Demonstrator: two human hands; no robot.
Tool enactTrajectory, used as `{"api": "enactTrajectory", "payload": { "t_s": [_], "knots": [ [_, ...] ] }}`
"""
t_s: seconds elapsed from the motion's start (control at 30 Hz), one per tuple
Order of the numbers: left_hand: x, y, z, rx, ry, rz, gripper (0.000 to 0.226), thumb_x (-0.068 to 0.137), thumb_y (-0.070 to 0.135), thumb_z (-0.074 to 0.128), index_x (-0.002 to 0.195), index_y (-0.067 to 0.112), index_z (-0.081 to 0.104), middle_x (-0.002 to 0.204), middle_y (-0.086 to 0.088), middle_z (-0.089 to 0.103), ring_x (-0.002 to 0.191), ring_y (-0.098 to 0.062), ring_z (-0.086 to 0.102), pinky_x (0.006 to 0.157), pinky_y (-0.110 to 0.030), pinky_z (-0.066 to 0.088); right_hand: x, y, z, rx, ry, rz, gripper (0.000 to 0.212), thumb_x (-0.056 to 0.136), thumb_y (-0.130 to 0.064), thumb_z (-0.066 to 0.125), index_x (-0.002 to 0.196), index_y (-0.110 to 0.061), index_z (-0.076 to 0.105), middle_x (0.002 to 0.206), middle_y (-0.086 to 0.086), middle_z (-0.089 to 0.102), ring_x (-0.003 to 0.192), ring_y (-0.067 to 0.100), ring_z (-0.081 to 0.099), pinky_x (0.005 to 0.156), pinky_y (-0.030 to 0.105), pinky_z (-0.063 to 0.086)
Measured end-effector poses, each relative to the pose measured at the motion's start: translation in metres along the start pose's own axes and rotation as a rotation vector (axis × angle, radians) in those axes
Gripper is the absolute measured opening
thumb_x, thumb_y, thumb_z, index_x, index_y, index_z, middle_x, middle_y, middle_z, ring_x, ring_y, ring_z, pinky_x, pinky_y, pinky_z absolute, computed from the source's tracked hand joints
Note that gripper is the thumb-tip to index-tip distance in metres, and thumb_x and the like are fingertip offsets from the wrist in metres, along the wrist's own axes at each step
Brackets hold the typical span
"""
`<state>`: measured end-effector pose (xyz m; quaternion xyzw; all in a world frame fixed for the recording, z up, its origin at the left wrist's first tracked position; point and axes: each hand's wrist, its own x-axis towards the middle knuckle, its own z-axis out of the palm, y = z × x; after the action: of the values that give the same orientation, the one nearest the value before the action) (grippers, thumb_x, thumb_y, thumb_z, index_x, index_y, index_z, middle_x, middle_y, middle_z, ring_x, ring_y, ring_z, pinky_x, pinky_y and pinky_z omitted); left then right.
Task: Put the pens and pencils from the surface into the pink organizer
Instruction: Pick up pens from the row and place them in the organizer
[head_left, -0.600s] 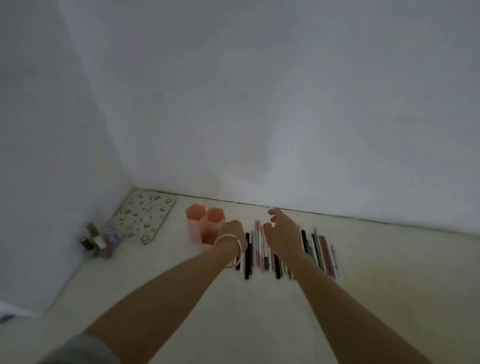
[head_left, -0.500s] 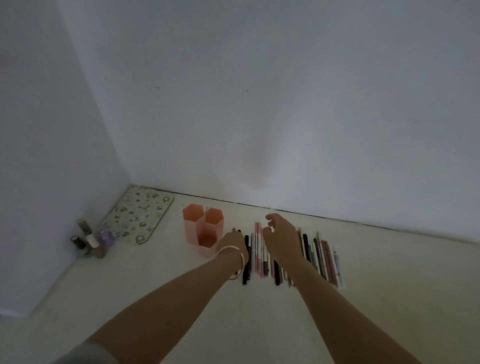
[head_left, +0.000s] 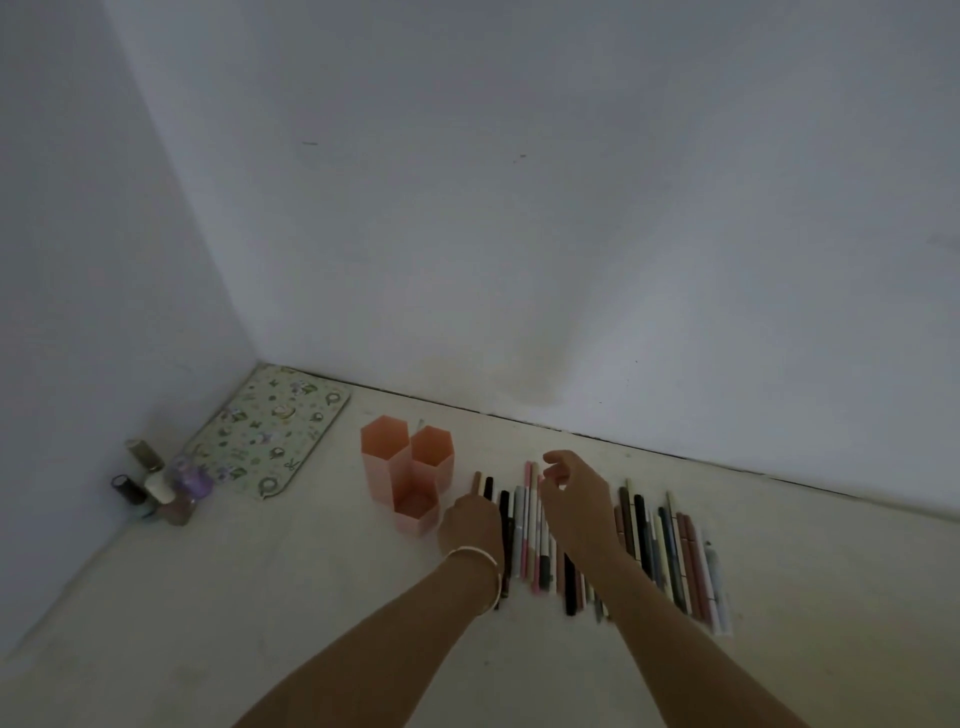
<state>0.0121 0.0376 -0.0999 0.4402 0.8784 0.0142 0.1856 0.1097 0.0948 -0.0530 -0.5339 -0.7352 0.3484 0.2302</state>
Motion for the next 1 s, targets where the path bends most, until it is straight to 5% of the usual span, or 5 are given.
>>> {"api": "enactTrajectory", "payload": {
  "t_s": [0.33,0.53,0.7,0.83,1.0],
  "knots": [
    [-0.009,-0.001,-0.024,-0.019,0.057,0.115,0.031,0.097,0.003,0.040,0.128,0.009,0.044,0.126,-0.009,0.052,0.112,-0.022,0.056,0.090,-0.029,0.046,0.016,0.003,0.014,0.007,-0.005,0.008,0.030,0.094,-0.009,0.051,0.122,-0.011,0.059,0.092,-0.007,0.062,0.082,0.011,0.059,0.075,0.022,0.046],
    [-0.020,-0.040,-0.121,-0.749,0.380,0.075,0.009,0.091,0.013,0.055,0.085,0.019,0.058,0.076,0.004,0.066,0.061,-0.010,0.065,0.057,-0.014,0.053,0.040,-0.009,0.041,-0.157,-0.154,0.128,0.020,0.085,-0.006,0.053,0.101,-0.008,0.066,0.099,0.007,0.066,0.087,0.020,0.064,0.073,0.029,0.052],
    [-0.021,-0.089,-0.167,-1.204,0.381,-0.072,0.020,0.090,0.013,0.051,0.074,0.009,0.061,0.064,-0.011,0.067,0.063,-0.032,0.071,0.062,-0.048,0.060,0.042,-0.022,0.076,-0.472,-0.274,0.029,0.015,0.085,-0.027,0.060,0.083,-0.012,0.058,0.084,0.005,0.058,0.080,0.021,0.061,0.074,0.030,0.048],
    [-0.022,-0.108,-0.167,-1.147,0.457,-0.054,0.021,0.093,0.016,0.054,0.079,0.008,0.067,0.069,-0.007,0.068,0.062,-0.019,0.070,0.065,-0.048,0.060,0.038,-0.021,0.097,-0.602,-0.281,-0.018,0.034,0.089,-0.035,0.061,0.112,-0.010,0.060,0.113,0.006,0.058,0.103,0.022,0.059,0.090,0.032,0.050],
    [-0.011,-0.126,-0.160,-1.032,0.574,-0.015,0.010,0.091,0.015,0.060,0.088,0.010,0.068,0.071,-0.003,0.069,0.068,-0.018,0.070,0.067,-0.044,0.061,0.040,-0.029,0.097,-0.454,-0.269,0.074,0.018,0.090,-0.022,0.057,0.096,-0.006,0.061,0.090,0.003,0.059,0.090,0.022,0.063,0.069,0.026,0.047]
  ]
}}
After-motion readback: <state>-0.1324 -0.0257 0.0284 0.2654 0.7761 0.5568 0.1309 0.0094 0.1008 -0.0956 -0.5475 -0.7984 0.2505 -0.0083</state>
